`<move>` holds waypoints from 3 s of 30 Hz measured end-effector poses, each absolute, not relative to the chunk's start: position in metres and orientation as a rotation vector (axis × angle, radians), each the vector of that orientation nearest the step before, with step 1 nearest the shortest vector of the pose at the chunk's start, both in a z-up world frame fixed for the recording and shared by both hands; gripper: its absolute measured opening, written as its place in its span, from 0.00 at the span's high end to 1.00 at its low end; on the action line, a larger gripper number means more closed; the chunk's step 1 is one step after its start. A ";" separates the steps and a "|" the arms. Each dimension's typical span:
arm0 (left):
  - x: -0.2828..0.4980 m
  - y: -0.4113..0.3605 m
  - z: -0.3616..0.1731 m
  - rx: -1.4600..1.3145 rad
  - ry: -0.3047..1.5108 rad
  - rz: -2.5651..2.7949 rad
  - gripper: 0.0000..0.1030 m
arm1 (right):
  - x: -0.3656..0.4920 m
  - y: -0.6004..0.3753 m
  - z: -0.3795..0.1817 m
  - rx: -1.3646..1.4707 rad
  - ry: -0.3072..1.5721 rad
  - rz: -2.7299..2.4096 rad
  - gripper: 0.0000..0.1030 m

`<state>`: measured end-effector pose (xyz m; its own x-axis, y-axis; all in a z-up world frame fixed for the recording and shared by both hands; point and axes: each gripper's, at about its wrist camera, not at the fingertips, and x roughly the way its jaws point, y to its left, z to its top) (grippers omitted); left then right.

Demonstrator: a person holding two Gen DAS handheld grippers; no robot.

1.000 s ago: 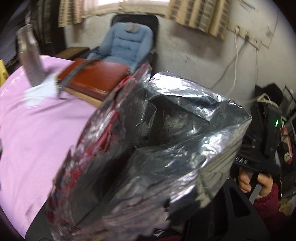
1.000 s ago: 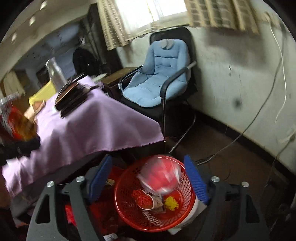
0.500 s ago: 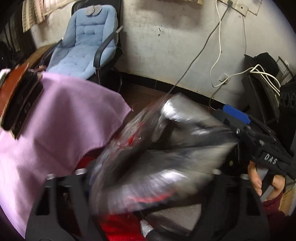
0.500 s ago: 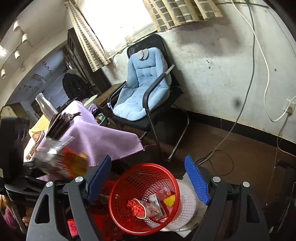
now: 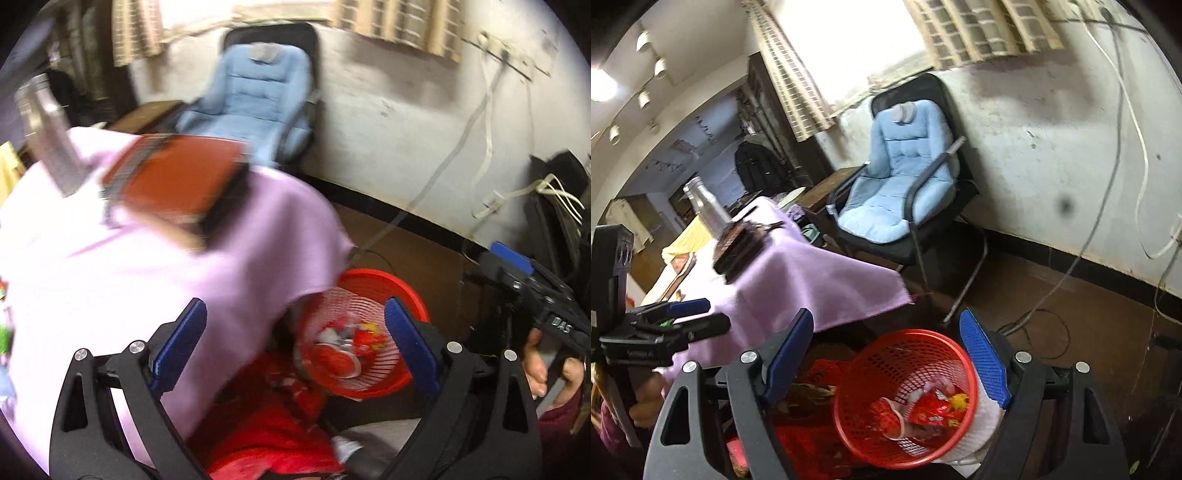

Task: Collect trash
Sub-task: 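Carry the snack bag over the red wastebasket and open the left gripper, then move the left gripper back over the table to the white tissue, then grasp the white tissue with the left gripper while the right gripper grasps the green drink carton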

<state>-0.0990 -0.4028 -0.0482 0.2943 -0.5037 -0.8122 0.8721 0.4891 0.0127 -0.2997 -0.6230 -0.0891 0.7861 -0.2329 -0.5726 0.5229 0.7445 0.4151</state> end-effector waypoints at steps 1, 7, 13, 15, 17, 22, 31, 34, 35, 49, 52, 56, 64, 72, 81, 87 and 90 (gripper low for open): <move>-0.093 -0.395 -0.044 0.496 0.843 -0.951 0.07 | -0.294 -0.617 -0.084 0.585 0.518 -0.420 0.22; -0.052 -0.321 -0.014 0.373 0.801 -0.817 0.07 | -0.266 -0.582 -0.056 0.504 0.513 -0.332 0.19; -0.025 -0.243 0.005 0.277 0.767 -0.694 0.07 | -0.228 -0.528 -0.022 0.413 0.508 -0.231 0.15; -0.011 -0.209 0.007 0.245 0.758 -0.633 0.07 | -0.217 -0.512 -0.015 0.391 0.509 -0.201 0.13; 0.002 -0.179 0.007 0.220 0.759 -0.575 0.07 | -0.200 -0.492 -0.007 0.367 0.517 -0.156 0.12; 0.052 -0.102 -0.009 0.175 0.825 -0.401 0.07 | -0.160 -0.447 0.004 0.312 0.538 -0.067 0.10; 0.121 -0.004 -0.031 0.052 0.925 -0.217 0.06 | -0.107 -0.405 0.012 0.274 0.590 0.020 0.10; 0.133 0.002 -0.037 0.041 0.955 -0.232 0.06 | -0.099 -0.398 0.012 0.266 0.598 0.034 0.10; 0.137 0.001 -0.041 0.044 0.975 -0.248 0.06 | -0.096 -0.395 0.012 0.261 0.600 0.035 0.10; 0.148 0.082 -0.047 0.008 0.970 -0.052 0.06 | -0.046 -0.348 0.013 0.198 0.638 0.133 0.07; 0.144 0.087 -0.054 -0.016 0.973 -0.076 0.06 | -0.023 -0.330 0.011 0.190 0.660 0.178 0.07; 0.136 0.076 -0.049 0.045 0.920 -0.091 0.06 | 0.001 -0.307 0.009 0.157 0.686 0.216 0.07; 0.136 0.048 -0.056 0.229 0.923 -0.150 0.06 | 0.056 -0.266 0.001 0.130 0.736 0.277 0.07; 0.138 0.060 -0.055 0.138 0.945 -0.179 0.06 | 0.103 -0.230 0.002 0.091 0.738 0.302 0.07; 0.142 0.070 -0.054 0.036 0.978 -0.221 0.06 | 0.144 -0.212 -0.012 0.106 0.769 0.321 0.07; 0.137 0.065 -0.049 0.054 0.941 -0.247 0.06 | 0.157 -0.210 -0.021 0.101 0.780 0.320 0.07; 0.135 0.066 -0.047 0.036 0.934 -0.268 0.06 | 0.165 -0.211 -0.026 0.091 0.793 0.316 0.08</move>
